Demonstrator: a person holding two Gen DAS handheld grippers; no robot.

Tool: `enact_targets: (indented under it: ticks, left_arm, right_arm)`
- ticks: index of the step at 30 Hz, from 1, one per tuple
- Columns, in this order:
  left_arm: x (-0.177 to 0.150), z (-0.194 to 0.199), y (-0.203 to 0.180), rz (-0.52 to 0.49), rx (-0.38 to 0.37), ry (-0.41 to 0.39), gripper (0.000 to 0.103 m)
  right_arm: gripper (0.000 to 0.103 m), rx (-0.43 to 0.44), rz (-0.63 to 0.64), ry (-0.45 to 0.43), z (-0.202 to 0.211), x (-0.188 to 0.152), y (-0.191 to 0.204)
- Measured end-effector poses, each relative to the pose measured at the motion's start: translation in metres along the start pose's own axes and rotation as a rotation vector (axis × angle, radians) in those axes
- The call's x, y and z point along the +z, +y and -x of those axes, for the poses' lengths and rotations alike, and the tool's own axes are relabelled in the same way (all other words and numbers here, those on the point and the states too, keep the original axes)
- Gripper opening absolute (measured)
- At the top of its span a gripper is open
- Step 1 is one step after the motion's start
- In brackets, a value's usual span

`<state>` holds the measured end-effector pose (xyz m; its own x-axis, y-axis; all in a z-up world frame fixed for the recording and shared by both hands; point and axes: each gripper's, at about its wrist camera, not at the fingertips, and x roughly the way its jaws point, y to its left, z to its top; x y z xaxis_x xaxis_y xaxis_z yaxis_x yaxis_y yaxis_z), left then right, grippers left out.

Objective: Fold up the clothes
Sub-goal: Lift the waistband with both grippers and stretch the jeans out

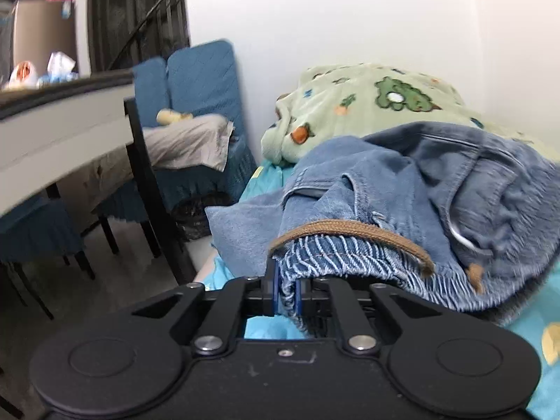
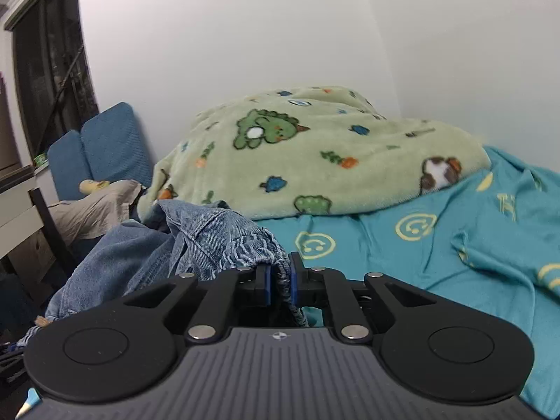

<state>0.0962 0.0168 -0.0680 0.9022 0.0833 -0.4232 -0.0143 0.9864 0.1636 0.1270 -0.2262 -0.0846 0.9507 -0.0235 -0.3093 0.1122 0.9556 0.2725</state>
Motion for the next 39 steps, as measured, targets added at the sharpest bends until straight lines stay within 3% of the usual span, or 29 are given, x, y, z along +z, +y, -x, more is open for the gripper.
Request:
enact_targets:
  ticks: [4, 9, 13, 21, 28, 32, 36, 39]
  left_arm:
    - [0.003, 0.039, -0.009, -0.016, -0.068, -0.028, 0.007]
    - [0.005, 0.094, -0.047, -0.080, -0.175, -0.099, 0.006]
    - [0.009, 0.119, -0.090, -0.136, -0.333, -0.128, 0.006]
    - [0.017, 0.087, -0.209, -0.155, -0.552, -0.030, 0.006]
    - [0.018, 0.023, -0.318, -0.149, -0.688, 0.009, 0.007]
    - [0.005, -0.023, -0.363, -0.147, -0.722, 0.064, 0.007]
    - [-0.006, -0.036, -0.371, -0.133, -0.753, 0.063, 0.010]
    - [0.001, -0.039, -0.365, -0.132, -0.771, 0.079, 0.013]
  right_arm:
    - [0.007, 0.025, -0.023, -0.013, 0.007, 0.021, -0.004]
    - [0.006, 0.057, -0.066, -0.068, 0.016, 0.076, -0.024]
    - [0.006, 0.058, -0.015, -0.107, 0.016, 0.120, -0.052]
    - [0.006, 0.050, 0.025, -0.086, -0.031, 0.166, -0.145]
    - [0.006, 0.002, 0.008, -0.034, -0.121, 0.169, -0.222]
    - [0.006, -0.040, 0.062, 0.057, -0.183, 0.141, -0.264]
    - [0.007, -0.067, 0.074, 0.138, -0.220, 0.101, -0.295]
    - [0.008, -0.072, 0.061, 0.156, -0.227, 0.091, -0.306]
